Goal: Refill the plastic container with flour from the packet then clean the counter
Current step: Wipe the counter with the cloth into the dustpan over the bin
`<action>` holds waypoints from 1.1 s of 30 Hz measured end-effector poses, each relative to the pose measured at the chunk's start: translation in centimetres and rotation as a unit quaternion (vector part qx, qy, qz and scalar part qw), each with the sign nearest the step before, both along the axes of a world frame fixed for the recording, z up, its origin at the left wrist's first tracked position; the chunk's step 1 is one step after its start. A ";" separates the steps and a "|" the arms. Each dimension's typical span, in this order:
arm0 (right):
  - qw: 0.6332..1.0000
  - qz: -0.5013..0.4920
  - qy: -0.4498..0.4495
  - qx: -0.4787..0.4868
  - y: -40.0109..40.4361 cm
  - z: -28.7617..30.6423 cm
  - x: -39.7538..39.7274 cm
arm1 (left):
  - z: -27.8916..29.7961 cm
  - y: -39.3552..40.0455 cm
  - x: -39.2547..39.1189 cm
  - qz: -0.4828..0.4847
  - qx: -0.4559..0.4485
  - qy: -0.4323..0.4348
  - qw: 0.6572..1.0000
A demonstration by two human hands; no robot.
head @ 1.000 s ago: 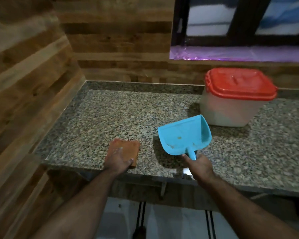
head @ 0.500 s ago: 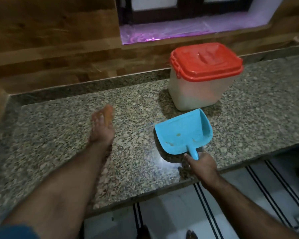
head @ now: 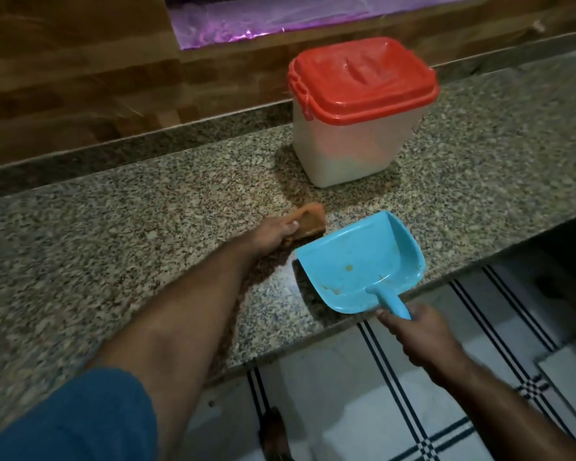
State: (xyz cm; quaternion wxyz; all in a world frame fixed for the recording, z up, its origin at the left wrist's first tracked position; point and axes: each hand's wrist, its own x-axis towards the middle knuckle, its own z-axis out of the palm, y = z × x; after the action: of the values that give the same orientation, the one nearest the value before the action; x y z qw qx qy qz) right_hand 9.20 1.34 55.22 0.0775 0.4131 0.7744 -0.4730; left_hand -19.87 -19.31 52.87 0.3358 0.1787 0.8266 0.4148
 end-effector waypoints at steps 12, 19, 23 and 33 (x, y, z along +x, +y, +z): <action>0.974 0.217 -0.066 0.005 -2.8 0.9 12.3 | -2.8 -15.8 16.0 0.287 -0.316 0.265 0.864; 0.972 0.212 -0.103 0.016 -2.9 -0.4 15.6 | 1.7 -2.0 21.7 0.056 -0.013 0.118 0.991; 0.977 0.192 -0.093 0.014 -3.1 -0.6 16.4 | 4.7 -7.2 22.6 0.361 0.083 0.051 0.927; 0.978 0.120 -0.154 -0.066 -3.9 -2.0 19.0 | -3.8 -17.3 20.9 0.318 -0.292 0.298 0.851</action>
State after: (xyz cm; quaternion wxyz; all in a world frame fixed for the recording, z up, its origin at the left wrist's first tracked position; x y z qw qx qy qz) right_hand 28.25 -2.54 53.24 0.2796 0.3790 0.7642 -0.4407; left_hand 1.05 -36.61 49.08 -0.0400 -0.0856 0.9817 0.1653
